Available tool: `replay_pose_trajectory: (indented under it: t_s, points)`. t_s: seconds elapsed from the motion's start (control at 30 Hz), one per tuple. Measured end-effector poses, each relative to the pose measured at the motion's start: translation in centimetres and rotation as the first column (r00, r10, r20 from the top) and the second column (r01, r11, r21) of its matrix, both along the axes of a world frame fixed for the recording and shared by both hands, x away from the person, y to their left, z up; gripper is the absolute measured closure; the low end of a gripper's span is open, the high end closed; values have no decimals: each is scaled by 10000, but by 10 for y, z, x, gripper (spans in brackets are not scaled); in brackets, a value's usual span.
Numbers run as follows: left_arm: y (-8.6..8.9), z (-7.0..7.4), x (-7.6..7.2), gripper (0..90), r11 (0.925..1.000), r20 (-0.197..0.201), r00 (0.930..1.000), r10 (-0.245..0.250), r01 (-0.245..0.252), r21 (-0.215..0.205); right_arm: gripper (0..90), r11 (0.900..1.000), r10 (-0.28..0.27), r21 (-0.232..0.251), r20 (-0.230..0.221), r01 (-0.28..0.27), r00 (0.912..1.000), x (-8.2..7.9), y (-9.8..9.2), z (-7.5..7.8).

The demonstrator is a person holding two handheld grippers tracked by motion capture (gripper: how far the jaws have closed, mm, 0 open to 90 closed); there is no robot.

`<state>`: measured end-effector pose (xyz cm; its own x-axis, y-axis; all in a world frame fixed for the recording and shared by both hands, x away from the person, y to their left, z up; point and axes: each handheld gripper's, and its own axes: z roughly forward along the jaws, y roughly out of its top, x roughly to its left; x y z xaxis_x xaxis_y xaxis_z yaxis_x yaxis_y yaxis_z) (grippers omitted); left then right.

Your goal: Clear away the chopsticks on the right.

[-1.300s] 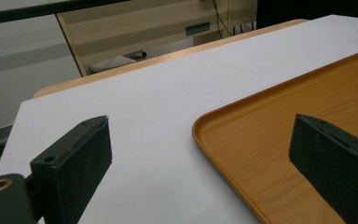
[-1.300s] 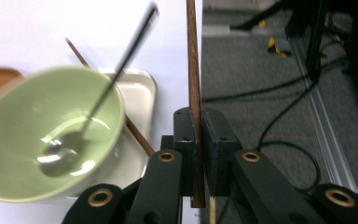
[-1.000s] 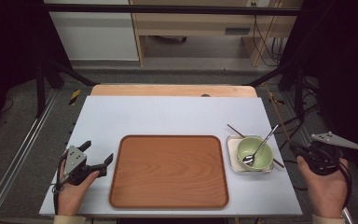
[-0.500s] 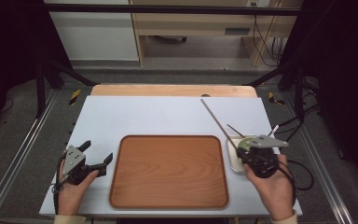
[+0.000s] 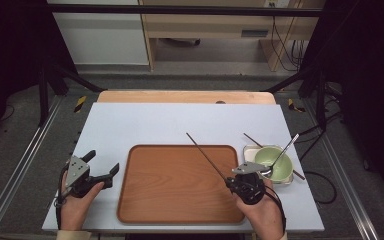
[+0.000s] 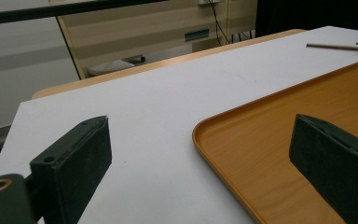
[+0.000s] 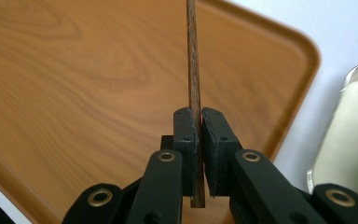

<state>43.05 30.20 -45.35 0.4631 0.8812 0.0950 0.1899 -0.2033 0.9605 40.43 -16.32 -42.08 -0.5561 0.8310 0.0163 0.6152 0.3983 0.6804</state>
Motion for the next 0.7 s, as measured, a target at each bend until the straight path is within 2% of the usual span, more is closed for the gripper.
replay_pose_trajectory:
  t_s: [0.27, 0.7]
  points:
    - [0, 0, 0, 54, 10000, -12, 10000, 13, -13, 47, 849, 9996, -276, 77, -680, 281, 9973, -6, 0, -13]
    - [0, 1, 0, 54, 10000, -14, 10000, 83, -83, 3, 849, 9958, -896, 94, -1250, 915, 9881, -18, -4, -27]
